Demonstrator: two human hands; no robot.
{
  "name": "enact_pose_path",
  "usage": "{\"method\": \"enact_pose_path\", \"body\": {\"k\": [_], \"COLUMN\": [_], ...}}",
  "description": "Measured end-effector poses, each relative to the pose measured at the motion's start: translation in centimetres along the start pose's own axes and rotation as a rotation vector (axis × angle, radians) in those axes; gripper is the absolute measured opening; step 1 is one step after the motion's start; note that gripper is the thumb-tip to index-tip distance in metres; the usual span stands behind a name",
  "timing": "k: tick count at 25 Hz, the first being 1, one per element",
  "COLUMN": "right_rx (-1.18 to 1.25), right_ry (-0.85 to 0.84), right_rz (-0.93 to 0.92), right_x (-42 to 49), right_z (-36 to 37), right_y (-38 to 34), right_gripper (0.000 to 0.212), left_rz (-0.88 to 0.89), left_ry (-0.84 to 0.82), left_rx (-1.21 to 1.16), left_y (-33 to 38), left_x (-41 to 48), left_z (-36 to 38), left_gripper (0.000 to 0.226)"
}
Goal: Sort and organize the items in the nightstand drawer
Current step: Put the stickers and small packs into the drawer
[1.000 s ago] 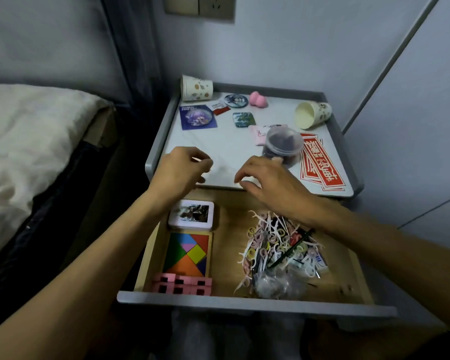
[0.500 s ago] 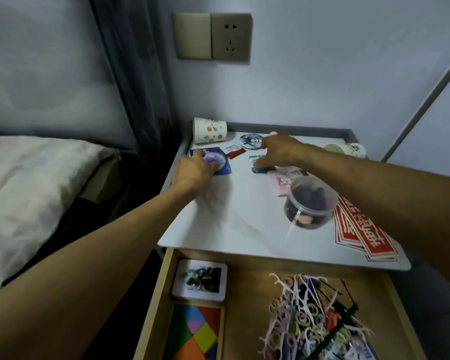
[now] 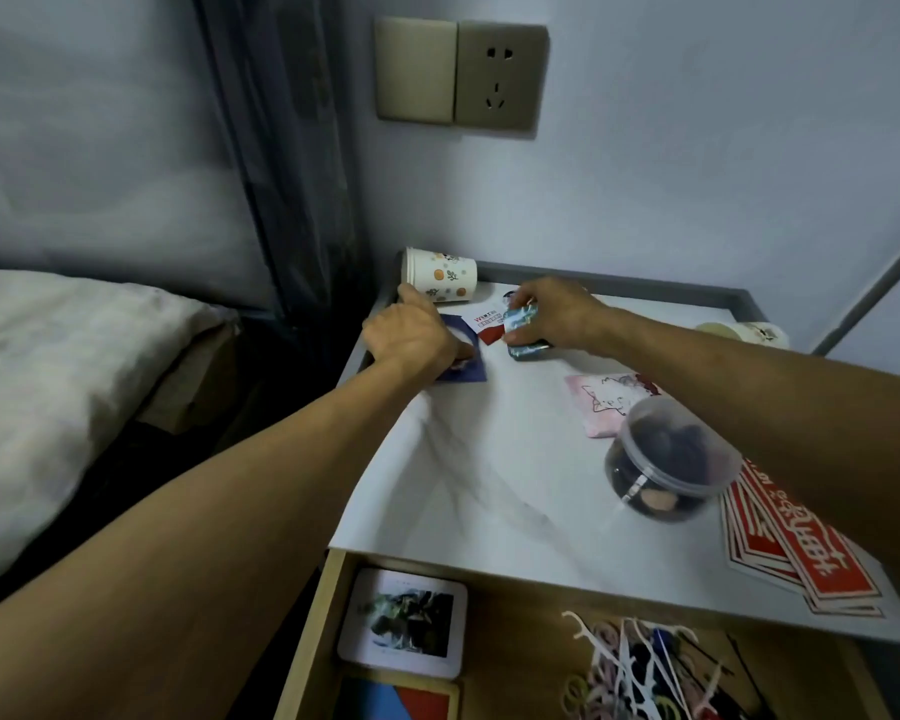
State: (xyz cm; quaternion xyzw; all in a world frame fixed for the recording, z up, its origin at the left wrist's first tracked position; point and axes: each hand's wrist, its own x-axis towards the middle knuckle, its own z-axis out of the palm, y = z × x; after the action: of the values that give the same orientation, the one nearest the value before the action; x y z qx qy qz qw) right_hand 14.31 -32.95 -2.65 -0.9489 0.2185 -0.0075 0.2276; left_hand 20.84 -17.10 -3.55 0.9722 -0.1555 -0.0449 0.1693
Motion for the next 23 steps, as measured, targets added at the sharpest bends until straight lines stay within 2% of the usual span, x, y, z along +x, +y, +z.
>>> {"method": "enact_pose_path", "body": {"k": [3, 6, 9, 12, 16, 23], "right_rx": [0.122, -0.035, -0.140, -0.228, -0.320, -0.327], "right_ry": [-0.068, -0.109, -0.090, -0.143, -0.207, -0.223], "right_rz": [-0.045, -0.032, 0.007, 0.049, 0.090, 0.106], "right_x": [1.8, 3.2, 3.7, 3.8, 2.8, -1.0], "right_z": [0.2, 1.0, 1.7, 1.7, 1.9, 1.1], "right_y": [-1.6, -2.6, -3.1, -3.3, -3.6, -4.2], "right_gripper": [0.055, 0.049, 0.040, 0.034, 0.049, 0.047], "left_rz": [-0.010, 0.024, 0.035, 0.035, 0.026, 0.078], "left_ry": [-0.033, -0.009, -0.012, -0.016, -0.045, -0.093], "left_rx": [-0.096, -0.109, -0.214, -0.301, -0.479, -0.657], "left_y": [-0.8, -2.1, -3.0, -3.9, -5.3, -7.0], "left_x": [-0.6, -1.0, -1.4, -1.8, -1.9, -4.6], "left_z": [-0.5, -0.6, -0.9, -0.8, 0.0, -0.3], "left_gripper": [0.082, 0.071, 0.054, 0.042, 0.014, 0.020]}}
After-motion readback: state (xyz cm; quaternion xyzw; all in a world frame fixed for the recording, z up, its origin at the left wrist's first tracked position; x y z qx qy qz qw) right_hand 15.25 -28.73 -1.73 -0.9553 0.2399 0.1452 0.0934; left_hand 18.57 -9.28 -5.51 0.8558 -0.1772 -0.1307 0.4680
